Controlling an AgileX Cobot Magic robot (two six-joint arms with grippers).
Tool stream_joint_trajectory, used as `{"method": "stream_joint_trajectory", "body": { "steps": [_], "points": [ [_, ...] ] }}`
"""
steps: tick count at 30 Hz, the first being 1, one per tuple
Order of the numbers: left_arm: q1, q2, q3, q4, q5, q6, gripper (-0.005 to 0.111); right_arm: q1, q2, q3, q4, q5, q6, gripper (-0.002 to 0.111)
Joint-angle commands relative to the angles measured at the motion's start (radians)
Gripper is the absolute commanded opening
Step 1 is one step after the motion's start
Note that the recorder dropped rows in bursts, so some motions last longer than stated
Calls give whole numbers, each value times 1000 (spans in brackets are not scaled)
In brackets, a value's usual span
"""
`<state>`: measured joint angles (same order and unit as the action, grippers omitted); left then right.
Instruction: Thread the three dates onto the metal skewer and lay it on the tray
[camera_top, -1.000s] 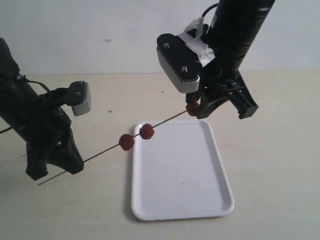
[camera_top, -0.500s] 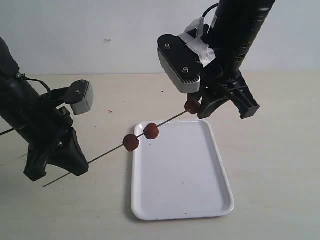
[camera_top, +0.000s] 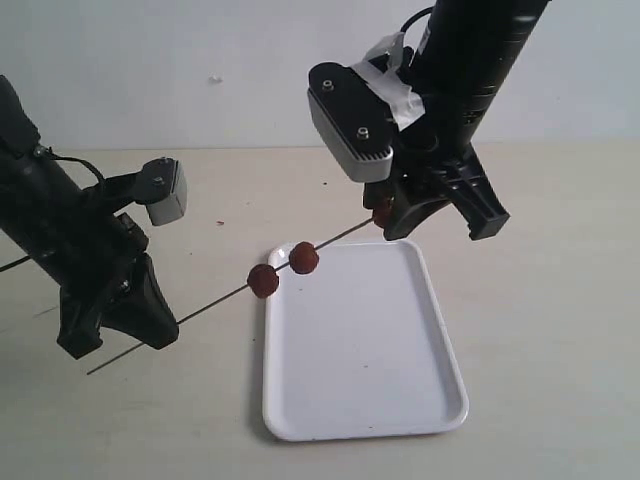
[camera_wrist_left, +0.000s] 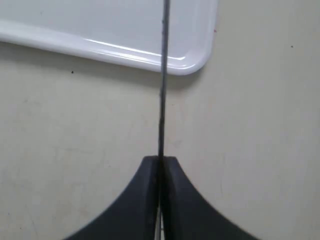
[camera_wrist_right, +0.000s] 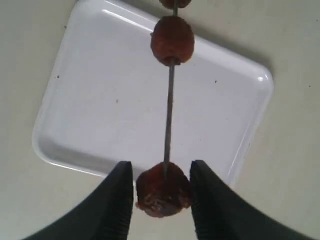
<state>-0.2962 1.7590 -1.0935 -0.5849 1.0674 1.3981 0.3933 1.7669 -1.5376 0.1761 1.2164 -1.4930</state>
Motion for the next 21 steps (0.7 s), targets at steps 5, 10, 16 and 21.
{"method": "stream_joint_trajectory", "body": {
  "steps": [5,10,16,21],
  "points": [
    [-5,-2,-3,-52,-26,-13,0,2,-9,5,54,5,3,37],
    [-5,-2,-3,-102,-64,-7,0,2,-7,5,80,5,3,37],
    [-5,-2,-3,-112,-80,-1,0,2,-7,5,80,3,3,37],
    [-5,-2,-3,-112,-88,8,0,2,-9,3,109,3,-3,37]
  ]
}}
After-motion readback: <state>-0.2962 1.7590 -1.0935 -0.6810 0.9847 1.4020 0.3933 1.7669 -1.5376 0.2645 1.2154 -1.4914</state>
